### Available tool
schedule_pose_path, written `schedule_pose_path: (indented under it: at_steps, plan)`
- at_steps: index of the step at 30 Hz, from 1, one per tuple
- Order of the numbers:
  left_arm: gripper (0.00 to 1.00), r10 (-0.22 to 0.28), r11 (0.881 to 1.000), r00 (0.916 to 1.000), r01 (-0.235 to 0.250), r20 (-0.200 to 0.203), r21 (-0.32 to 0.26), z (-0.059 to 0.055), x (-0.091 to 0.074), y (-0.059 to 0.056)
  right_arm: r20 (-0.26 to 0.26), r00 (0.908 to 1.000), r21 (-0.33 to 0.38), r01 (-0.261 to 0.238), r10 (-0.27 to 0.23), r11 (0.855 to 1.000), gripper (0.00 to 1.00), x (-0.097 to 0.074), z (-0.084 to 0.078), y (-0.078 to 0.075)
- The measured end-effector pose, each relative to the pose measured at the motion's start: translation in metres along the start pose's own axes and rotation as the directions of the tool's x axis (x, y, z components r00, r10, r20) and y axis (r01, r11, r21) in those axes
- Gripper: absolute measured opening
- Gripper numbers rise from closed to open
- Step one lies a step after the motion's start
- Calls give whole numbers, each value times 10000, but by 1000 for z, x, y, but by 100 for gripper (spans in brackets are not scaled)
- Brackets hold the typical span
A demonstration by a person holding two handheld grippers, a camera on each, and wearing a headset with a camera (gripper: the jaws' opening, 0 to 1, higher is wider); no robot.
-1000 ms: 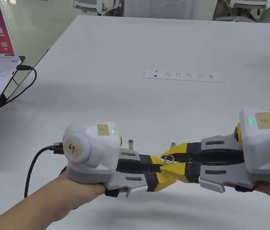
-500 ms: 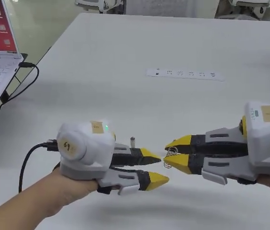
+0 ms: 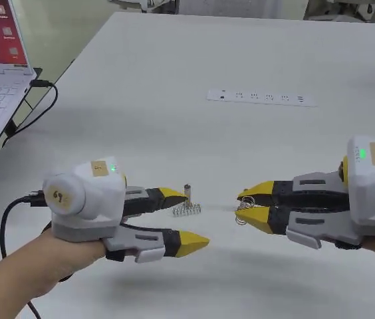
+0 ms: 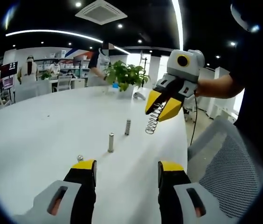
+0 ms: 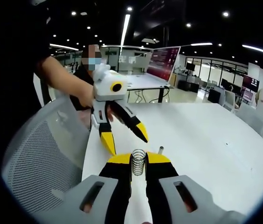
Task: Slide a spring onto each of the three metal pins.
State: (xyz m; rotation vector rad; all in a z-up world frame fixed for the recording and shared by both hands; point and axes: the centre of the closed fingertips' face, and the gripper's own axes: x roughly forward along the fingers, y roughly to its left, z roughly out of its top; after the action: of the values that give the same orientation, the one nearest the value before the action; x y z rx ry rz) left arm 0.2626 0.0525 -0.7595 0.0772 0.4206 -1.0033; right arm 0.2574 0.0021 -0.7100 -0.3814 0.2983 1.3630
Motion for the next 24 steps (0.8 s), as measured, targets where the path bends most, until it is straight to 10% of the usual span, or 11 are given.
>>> schedule_pose_path:
  at_steps: [15,24]
  plan:
    - [85,1211,9915,9926,-1204,111,-503,-11,-36,33,-291,9981,74,536,-534,9985,8,-5,-21,-17]
    - [98,1361,9885,9907,-1356,19,-666,-19,-41,29,-564,9956,120,758,-751,9970,8,-3,-31,-20]
